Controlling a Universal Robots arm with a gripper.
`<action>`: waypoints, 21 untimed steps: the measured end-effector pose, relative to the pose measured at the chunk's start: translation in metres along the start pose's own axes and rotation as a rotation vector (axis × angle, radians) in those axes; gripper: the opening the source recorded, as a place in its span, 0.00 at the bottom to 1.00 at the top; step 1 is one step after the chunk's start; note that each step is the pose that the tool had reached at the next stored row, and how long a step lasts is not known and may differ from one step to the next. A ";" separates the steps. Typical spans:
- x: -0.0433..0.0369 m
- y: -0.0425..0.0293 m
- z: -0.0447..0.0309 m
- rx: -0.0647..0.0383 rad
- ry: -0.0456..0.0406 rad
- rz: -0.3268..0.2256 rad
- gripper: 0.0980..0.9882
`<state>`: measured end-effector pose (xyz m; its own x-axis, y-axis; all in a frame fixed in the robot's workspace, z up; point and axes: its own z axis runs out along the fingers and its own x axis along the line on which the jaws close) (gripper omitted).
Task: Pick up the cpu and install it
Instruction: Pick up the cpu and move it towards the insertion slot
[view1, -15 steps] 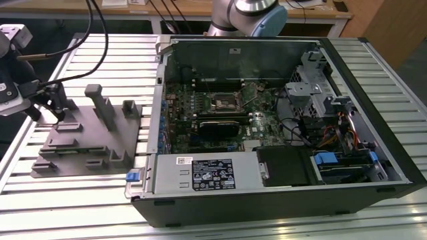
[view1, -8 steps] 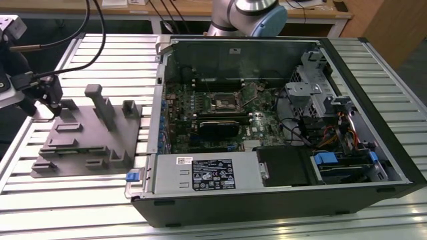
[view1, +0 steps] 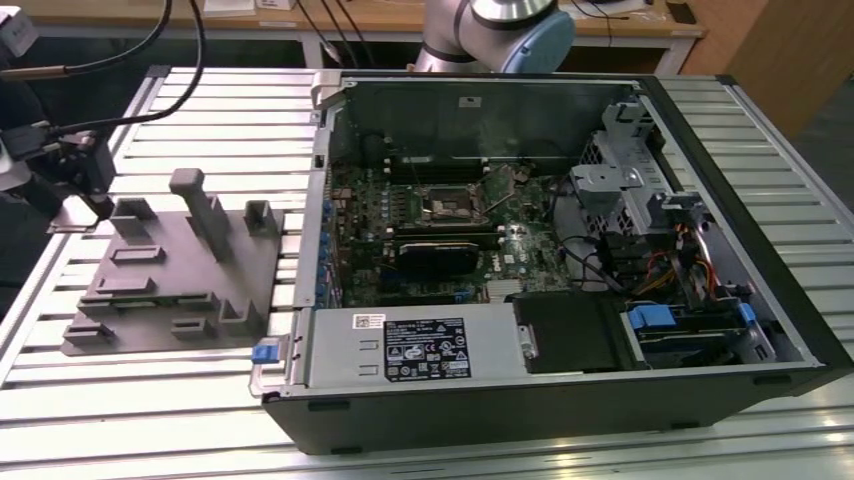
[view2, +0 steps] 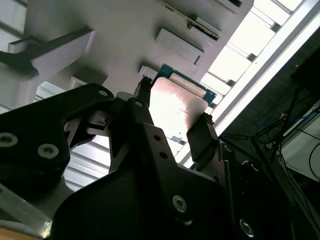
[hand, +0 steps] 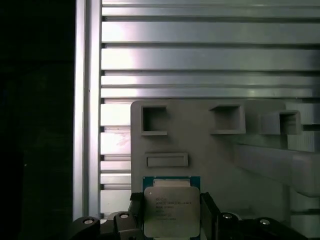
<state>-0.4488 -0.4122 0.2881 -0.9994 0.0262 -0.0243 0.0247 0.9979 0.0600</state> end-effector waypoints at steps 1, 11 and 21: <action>0.0000 0.0001 -0.0027 0.000 0.0001 0.000 0.50; -0.0007 0.0017 -0.0280 0.000 0.0001 0.000 0.50; -0.0013 0.0031 -0.0516 0.000 0.0000 0.000 0.50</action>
<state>-0.4488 -0.4122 0.3398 -0.9994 0.0262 -0.0243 0.0247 0.9979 0.0599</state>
